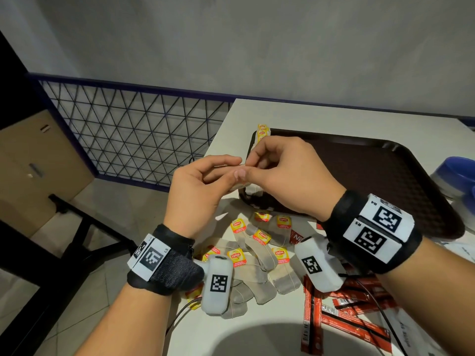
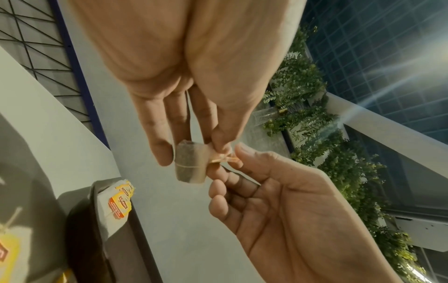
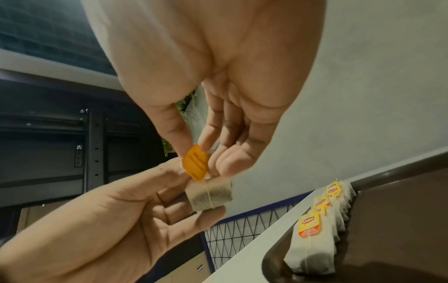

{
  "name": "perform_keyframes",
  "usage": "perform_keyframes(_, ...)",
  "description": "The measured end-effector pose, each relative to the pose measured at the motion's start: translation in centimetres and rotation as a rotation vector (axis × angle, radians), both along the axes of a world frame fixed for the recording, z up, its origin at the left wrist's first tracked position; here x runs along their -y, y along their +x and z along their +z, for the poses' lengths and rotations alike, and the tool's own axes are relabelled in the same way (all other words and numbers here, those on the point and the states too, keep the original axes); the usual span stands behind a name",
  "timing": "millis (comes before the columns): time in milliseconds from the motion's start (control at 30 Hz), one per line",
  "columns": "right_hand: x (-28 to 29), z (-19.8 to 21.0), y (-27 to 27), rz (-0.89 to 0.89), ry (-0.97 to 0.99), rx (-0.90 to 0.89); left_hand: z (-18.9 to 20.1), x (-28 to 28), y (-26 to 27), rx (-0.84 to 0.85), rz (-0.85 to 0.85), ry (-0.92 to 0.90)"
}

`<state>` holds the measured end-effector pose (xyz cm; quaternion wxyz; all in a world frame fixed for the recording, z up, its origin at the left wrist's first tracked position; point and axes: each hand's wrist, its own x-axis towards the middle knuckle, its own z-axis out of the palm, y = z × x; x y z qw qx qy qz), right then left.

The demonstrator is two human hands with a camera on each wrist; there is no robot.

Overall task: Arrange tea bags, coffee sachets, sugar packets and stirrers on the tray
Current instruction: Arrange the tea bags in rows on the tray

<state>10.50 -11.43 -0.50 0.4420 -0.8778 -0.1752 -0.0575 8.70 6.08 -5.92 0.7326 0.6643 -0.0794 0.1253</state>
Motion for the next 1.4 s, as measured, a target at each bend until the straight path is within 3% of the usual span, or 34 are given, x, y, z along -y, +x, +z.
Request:
perform_keyframes(700, 0.9, 0.8, 0.6, 0.07, 0.169, -0.226, -0.1, -0.2, 0.2, 0.005, 0.057, 0.035)
perform_keyframes(933, 0.7, 0.7, 0.3, 0.086, 0.248, -0.291, 0.1, -0.1, 0.1, -0.05, 0.006, -0.074)
perform_keyframes(1167, 0.8, 1.0, 0.7, 0.032, 0.066, -0.135, 0.2, -0.3, 0.1, -0.043, -0.045, -0.117)
perform_keyframes(1400, 1.2, 1.2, 0.8, 0.07, 0.066, -0.139, 0.3, -0.2, 0.1, -0.046, -0.125, -0.144)
